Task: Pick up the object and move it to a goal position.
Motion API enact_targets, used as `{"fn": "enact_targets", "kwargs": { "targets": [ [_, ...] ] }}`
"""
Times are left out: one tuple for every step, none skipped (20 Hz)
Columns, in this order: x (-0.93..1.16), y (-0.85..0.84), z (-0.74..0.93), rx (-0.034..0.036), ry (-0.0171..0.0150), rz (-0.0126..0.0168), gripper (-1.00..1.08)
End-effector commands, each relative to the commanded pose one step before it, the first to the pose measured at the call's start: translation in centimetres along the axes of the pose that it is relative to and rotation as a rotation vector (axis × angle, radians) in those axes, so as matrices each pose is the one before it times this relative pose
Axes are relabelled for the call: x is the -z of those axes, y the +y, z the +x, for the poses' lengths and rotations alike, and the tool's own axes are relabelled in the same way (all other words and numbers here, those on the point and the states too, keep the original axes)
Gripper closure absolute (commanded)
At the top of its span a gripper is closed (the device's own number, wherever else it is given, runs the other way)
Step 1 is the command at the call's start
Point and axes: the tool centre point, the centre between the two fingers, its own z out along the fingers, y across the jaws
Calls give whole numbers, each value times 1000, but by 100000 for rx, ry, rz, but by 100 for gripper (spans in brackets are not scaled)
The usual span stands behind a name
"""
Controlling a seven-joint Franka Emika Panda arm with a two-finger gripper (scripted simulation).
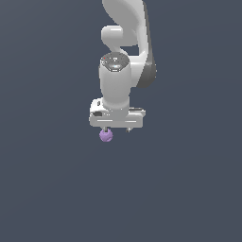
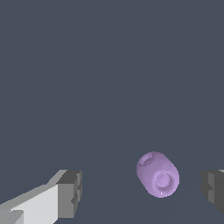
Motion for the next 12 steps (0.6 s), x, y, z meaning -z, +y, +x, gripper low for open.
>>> {"fn": "enact_targets", "kwargs": {
  "targets": [
    [0,1,0,0,0,0,-92],
    [48,-16,13,-39,63,64,-92],
    [126,-55,41,-108,162,170,-92],
    [217,-83,65,-191,279,293,-92],
    [302,-119,90,-272,386,404,-92],
    [385,-156,115,-362,486,508,-92],
    [366,-151,109,-371,456,475,-92],
    [280,-121,85,-316,342,355,-92],
    [192,-88,59,-252,229,236,-92],
    [102,-47,32,-173,116,118,-92],
    [6,-38,3,0,0,0,-92],
    [-54,58,-17,37,-62,-66,-92]
  ]
}}
